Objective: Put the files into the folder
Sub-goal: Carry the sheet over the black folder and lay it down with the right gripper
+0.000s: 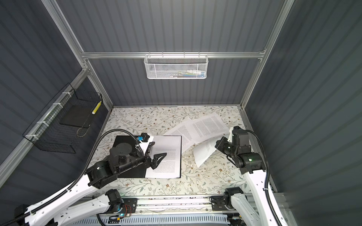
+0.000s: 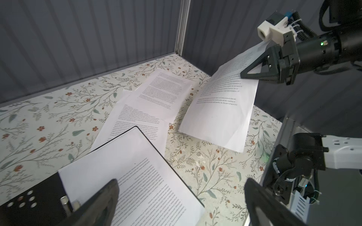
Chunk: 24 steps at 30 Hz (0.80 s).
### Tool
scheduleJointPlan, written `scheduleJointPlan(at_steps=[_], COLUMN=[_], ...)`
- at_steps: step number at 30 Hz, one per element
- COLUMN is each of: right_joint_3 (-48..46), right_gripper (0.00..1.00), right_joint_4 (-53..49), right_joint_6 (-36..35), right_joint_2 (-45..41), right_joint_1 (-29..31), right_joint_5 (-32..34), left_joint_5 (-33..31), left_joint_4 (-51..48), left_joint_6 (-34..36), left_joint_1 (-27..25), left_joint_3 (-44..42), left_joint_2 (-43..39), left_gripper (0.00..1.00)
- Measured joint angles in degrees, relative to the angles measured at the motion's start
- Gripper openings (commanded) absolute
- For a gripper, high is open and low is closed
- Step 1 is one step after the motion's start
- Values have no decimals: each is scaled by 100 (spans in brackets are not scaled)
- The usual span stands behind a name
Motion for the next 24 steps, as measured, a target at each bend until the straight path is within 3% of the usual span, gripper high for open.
scheduleJointPlan(at_steps=[9, 13, 17, 24], right_joint_3=[1266, 1849, 1849, 1080], right_gripper=[0, 0, 0, 0], right_joint_4=[105, 610, 1193, 1814], right_joint_6=[-20, 96, 245, 98], right_joint_2=[1408, 2044, 2378, 3097], right_joint_1=[1991, 2782, 2946, 2509], right_joint_5=[-81, -457, -1054, -1825], left_joint_5=[-592, -1029, -1381, -1674], left_joint_4=[-396, -546, -643, -636], left_joint_6=[365, 393, 391, 393], left_joint_1=[-2, -2, 0, 0], left_joint_3=[-409, -409, -409, -409], left_joint_2=[-321, -286, -413, -682], left_gripper=[100, 100, 100, 100])
